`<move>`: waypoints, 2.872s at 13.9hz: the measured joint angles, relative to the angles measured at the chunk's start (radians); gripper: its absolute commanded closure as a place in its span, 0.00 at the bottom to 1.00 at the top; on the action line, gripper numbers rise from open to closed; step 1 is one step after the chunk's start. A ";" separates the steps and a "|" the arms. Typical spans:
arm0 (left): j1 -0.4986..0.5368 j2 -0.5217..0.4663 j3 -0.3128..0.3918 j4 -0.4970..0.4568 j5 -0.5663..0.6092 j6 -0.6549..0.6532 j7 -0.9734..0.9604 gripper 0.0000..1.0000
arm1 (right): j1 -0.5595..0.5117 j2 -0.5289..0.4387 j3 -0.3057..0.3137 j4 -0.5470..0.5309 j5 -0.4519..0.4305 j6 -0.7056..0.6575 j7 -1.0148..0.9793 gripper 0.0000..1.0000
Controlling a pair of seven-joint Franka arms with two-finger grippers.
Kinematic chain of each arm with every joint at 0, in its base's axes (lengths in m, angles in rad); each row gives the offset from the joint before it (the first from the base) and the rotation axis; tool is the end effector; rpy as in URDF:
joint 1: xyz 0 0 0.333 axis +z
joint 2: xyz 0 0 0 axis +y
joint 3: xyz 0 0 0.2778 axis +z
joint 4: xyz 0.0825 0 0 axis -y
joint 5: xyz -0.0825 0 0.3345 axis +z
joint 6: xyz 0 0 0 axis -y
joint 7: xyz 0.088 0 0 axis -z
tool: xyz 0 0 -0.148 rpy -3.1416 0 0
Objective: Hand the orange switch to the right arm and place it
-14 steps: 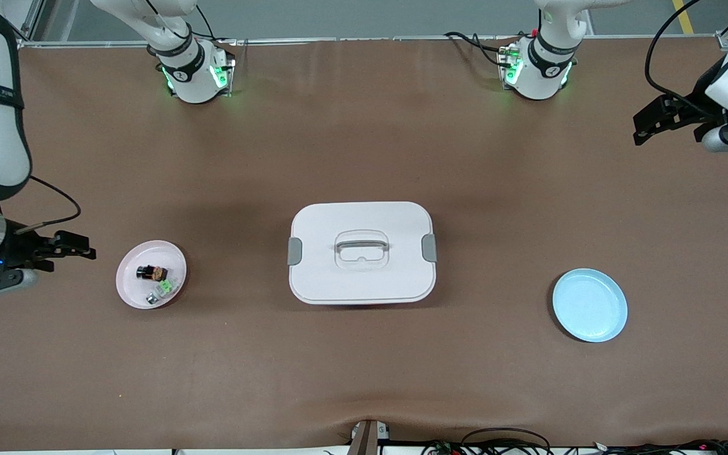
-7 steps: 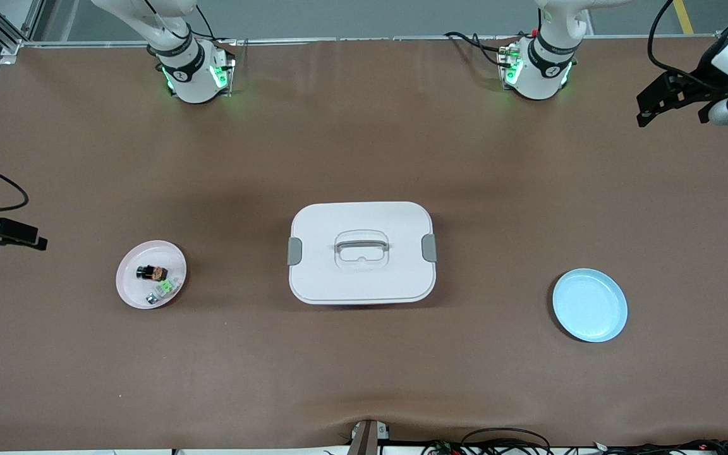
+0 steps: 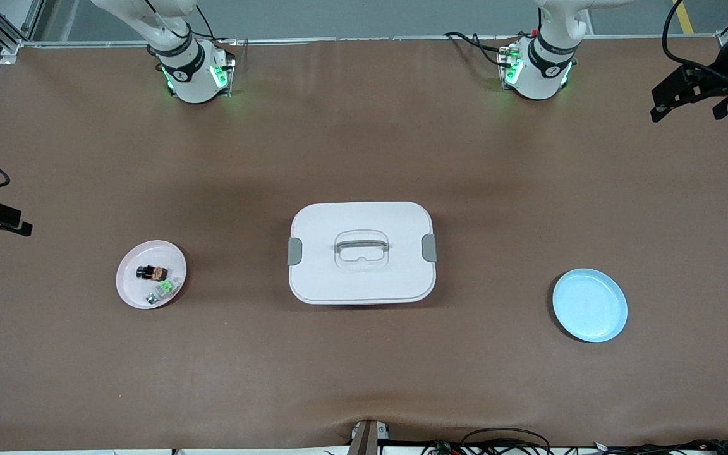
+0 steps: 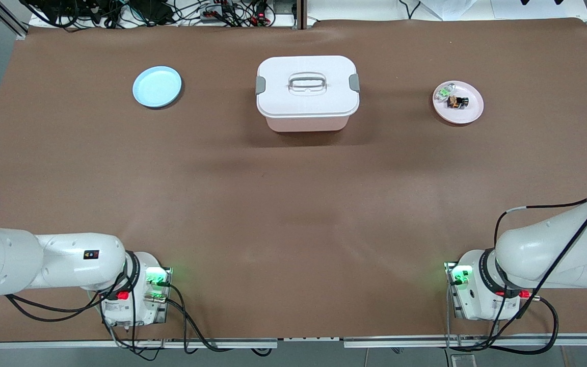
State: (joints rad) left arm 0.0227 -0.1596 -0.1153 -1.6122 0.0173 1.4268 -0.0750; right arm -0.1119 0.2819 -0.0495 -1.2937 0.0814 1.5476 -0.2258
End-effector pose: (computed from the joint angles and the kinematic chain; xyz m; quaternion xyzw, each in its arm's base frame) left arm 0.4421 -0.0424 0.5911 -0.9997 0.0068 0.0119 0.0188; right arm 0.5702 -0.0769 0.5079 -0.9988 -0.0334 0.0071 0.0358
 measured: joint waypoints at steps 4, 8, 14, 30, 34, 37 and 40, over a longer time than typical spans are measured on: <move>-0.012 -0.002 0.002 0.000 0.000 -0.004 -0.001 0.00 | 0.003 -0.047 0.000 0.001 -0.060 -0.033 0.036 0.00; -0.011 0.000 0.006 0.000 0.000 -0.004 -0.001 0.00 | 0.011 -0.076 0.007 0.001 -0.064 -0.087 0.248 0.00; -0.011 0.002 0.008 0.000 0.000 -0.011 -0.001 0.00 | 0.024 -0.099 0.011 0.001 -0.056 -0.104 0.207 0.00; -0.011 0.003 0.008 -0.001 0.023 -0.021 0.000 0.00 | 0.041 -0.235 0.012 -0.185 -0.055 -0.025 0.128 0.00; -0.011 0.003 0.008 -0.001 0.023 -0.021 0.001 0.00 | 0.041 -0.237 0.011 -0.187 -0.054 -0.027 0.128 0.00; -0.011 0.005 0.008 0.001 0.023 -0.020 0.002 0.00 | 0.041 -0.239 0.011 -0.196 -0.054 -0.033 0.128 0.00; -0.011 0.012 0.008 0.004 0.023 -0.020 0.003 0.00 | 0.041 -0.249 0.010 -0.213 -0.053 -0.036 0.128 0.00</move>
State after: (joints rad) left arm 0.0114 -0.1478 -0.1071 -1.6084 0.0399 1.4070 -0.0717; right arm -0.0711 0.0334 -0.0396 -1.5063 0.0281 1.5113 -0.0973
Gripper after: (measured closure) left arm 0.000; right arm 0.000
